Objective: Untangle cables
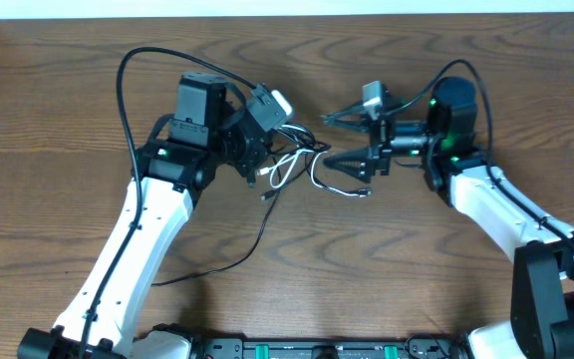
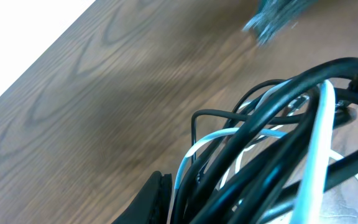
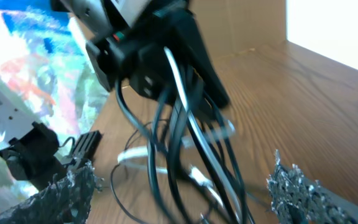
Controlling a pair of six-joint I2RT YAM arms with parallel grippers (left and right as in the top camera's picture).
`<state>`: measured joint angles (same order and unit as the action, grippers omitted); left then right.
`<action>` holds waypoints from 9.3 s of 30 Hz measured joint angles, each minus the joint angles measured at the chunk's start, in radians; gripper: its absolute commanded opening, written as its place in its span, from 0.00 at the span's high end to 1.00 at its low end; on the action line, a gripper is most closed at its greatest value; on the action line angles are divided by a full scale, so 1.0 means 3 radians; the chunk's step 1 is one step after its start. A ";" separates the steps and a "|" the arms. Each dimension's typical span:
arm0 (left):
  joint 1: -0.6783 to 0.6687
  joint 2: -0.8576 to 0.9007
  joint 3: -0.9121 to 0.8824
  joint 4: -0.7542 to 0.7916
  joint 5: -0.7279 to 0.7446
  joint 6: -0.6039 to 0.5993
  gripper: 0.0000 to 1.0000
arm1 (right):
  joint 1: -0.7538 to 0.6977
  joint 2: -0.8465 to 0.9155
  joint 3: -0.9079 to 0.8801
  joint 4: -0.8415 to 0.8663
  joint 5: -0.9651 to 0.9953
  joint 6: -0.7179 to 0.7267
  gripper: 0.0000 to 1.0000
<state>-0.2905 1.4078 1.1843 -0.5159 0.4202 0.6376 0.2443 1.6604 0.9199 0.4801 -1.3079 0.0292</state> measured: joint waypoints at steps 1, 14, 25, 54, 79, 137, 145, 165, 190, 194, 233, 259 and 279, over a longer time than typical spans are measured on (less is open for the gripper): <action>-0.0032 0.0000 0.0000 -0.0003 0.0000 0.0029 0.83 | 0.0058 0.0000 0.0000 0.0093 0.0000 -0.0004 0.20; -0.0267 -0.0003 0.0000 0.0017 -0.0028 0.0334 0.64 | 0.0167 0.0000 0.0000 0.0248 -0.0018 -0.0038 0.99; -0.0300 -0.0004 0.0000 0.0001 -0.0356 0.0342 0.22 | -0.0151 0.0000 0.0000 -0.0052 0.0009 0.0186 0.99; -0.0309 -0.0006 0.0000 0.0329 -0.0664 -0.1189 0.02 | -0.0806 0.0000 0.0000 -0.0657 0.0123 0.0676 0.99; 0.0006 -0.0088 0.0000 0.1193 0.0354 -0.3567 0.01 | -0.0460 0.0000 -0.0017 0.1425 0.0201 0.2782 0.99; 0.0060 0.0177 0.0000 0.0720 -0.1869 -0.3952 0.08 | 0.0317 0.0004 -0.0022 0.3497 0.1706 0.4752 0.99; 0.0418 0.0177 0.0000 0.0300 -0.2455 -0.3843 0.14 | 0.0081 0.0004 -0.0022 0.3498 0.1647 0.4790 0.99; 0.0763 0.0179 0.0000 0.0294 -0.1888 -0.3593 0.92 | -0.0473 0.0003 -0.0020 0.3141 0.1223 0.4738 0.99; 0.0759 0.0120 0.0000 0.0963 -0.0090 -0.4679 0.92 | 0.0510 0.0003 -0.0015 0.0155 0.2098 0.2913 0.01; 0.0759 0.0120 0.0000 0.0947 0.0158 -0.4751 0.93 | 0.0600 0.0003 -0.0015 0.0159 0.2475 0.2841 0.01; 0.0996 -0.0319 -0.0001 0.0451 0.0848 -0.3972 0.93 | -0.0235 -0.0080 0.0051 -0.1544 0.4473 0.2518 0.01; 0.1315 -0.0467 -0.0001 0.0408 0.0811 -0.3958 0.92 | -0.0387 -0.0056 0.0019 -0.1049 0.2795 0.1780 0.01; 0.0762 -0.0467 -0.0001 0.0509 0.0657 -0.4407 0.92 | 0.0520 -0.0056 0.0013 -0.0329 0.2177 0.1481 0.01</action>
<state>-0.0620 1.2678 1.1839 -0.3634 0.6174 -0.6846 0.4004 1.6436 0.9237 0.3813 -0.6548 0.4736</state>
